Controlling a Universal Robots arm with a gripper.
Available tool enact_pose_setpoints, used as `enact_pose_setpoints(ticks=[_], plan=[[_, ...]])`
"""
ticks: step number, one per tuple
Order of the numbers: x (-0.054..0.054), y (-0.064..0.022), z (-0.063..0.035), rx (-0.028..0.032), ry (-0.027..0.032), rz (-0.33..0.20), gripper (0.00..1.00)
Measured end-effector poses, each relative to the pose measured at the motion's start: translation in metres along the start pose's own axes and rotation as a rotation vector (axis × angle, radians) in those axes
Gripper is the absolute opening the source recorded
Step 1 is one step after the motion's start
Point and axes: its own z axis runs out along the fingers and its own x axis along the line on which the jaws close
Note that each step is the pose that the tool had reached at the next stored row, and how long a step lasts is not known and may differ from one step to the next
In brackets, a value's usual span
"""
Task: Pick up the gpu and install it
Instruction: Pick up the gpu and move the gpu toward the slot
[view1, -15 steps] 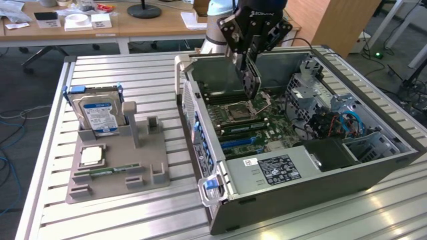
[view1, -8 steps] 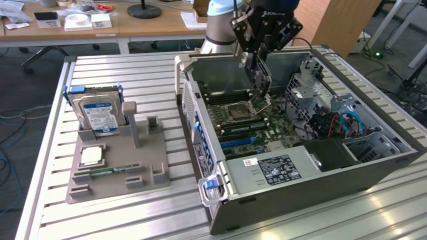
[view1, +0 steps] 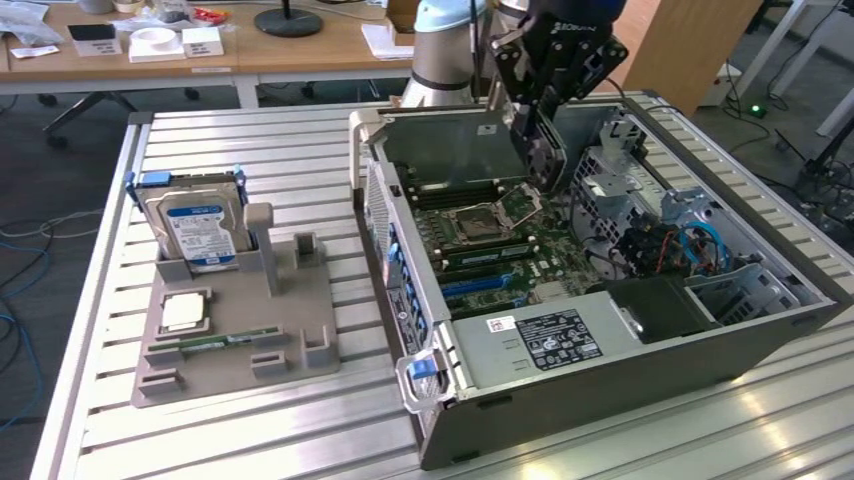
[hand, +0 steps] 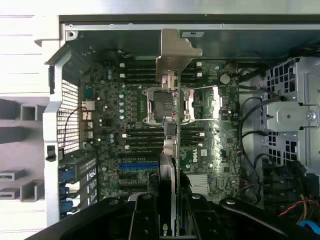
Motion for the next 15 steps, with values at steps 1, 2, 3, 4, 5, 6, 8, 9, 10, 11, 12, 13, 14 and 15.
enact_pose_setpoints(ticks=[1,2,3,4,5,6,8,9,10,11,12,13,14,15], plan=[[-0.003,0.0002,0.0001,-0.0004,0.0001,0.0,0.26],[-0.006,0.0003,0.0001,-0.0009,0.0001,0.0,0.26],[-0.009,0.0005,0.0002,-0.0014,0.0,0.0,0.26],[-0.012,0.0006,0.0003,-0.0018,0.0001,0.0,0.26],[-0.015,0.0008,0.0004,-0.0022,0.0001,0.0,0.26],[-0.017,0.0009,0.0004,-0.0025,0.0001,0.0,0.26],[-0.023,0.0012,0.0006,-0.0032,0.0001,0.0,0.26],[-0.025,0.0014,0.0007,-0.0035,0.0001,0.0,0.26],[-0.028,0.0015,0.0007,-0.0038,0.0001,0.0,0.26],[-0.031,0.0017,0.0008,-0.0041,0.0002,0.0,0.26],[-0.033,0.0019,0.0008,-0.0043,0.0002,0.0,0.26],[-0.036,0.0021,0.0009,-0.0047,0.0002,0.0,0.26],[-0.039,0.0023,0.001,-0.005,0.0002,0.0,0.26],[-0.042,0.0025,0.0011,-0.0054,0.0002,0.0,0.26]])
